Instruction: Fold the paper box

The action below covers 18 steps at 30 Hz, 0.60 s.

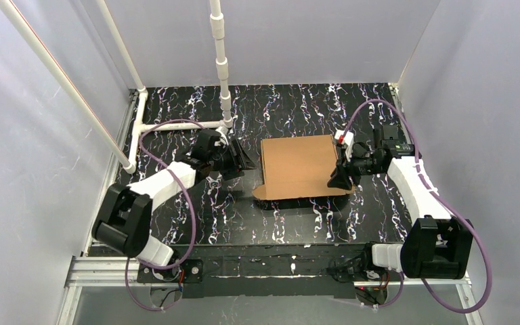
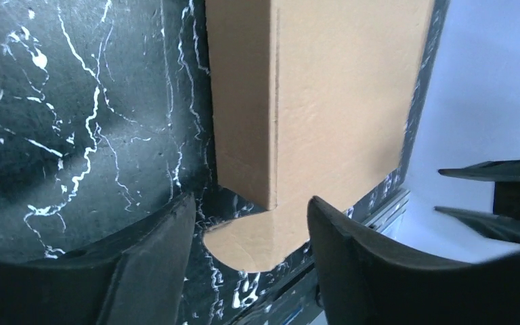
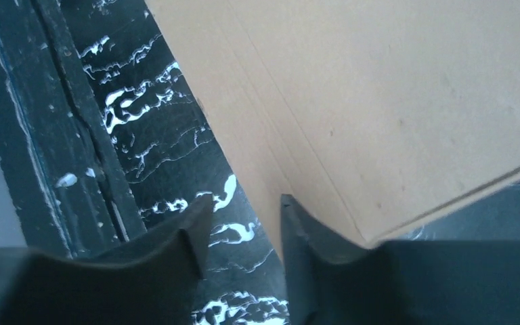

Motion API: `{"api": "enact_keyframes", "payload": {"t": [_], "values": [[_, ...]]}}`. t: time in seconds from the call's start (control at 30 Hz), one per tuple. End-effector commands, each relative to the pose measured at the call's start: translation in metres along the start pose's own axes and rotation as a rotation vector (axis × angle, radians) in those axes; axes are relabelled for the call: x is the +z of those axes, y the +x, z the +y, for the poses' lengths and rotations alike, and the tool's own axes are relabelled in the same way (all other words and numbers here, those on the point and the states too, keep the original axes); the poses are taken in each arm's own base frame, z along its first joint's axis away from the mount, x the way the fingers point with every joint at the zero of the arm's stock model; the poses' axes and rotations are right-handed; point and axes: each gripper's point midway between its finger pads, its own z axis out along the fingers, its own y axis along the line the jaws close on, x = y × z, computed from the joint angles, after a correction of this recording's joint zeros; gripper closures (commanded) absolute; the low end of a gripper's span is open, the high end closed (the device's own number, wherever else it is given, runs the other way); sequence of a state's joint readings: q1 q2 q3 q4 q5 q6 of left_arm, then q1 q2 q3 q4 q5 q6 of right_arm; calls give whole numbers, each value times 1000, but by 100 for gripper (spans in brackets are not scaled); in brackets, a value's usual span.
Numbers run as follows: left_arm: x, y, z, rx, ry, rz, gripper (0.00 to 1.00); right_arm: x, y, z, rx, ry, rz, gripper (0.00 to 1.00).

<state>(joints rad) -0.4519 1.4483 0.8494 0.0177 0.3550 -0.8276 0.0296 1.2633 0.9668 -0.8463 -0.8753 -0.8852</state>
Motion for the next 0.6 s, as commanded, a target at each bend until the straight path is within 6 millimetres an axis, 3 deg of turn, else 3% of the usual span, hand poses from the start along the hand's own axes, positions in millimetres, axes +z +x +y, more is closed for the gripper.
{"api": "enact_keyframes", "payload": {"t": [0.0, 0.07, 0.2, 0.3, 0.4, 0.5, 0.57], "values": [[14, -2, -9, -9, 29, 43, 52, -16, 29, -8, 123, 66, 107, 71], [19, 0, 4, 9, -20, 48, 58, -20, 43, -6, 123, 76, 152, 83], [34, 5, 25, 13, -92, 87, 67, -33, 49, -34, 167, 263, 167, 99], [47, 11, 26, -7, -88, 123, 71, -54, 31, -92, 263, 585, 45, 99], [57, 18, 24, -6, -74, 133, 73, -69, 12, -142, 287, 785, -64, 99], [63, 30, 21, 6, -74, 158, 73, -61, 5, -183, 348, 834, -69, 99], [65, 37, 19, 13, -76, 163, 73, -43, 10, -203, 419, 810, -45, 99]]}}
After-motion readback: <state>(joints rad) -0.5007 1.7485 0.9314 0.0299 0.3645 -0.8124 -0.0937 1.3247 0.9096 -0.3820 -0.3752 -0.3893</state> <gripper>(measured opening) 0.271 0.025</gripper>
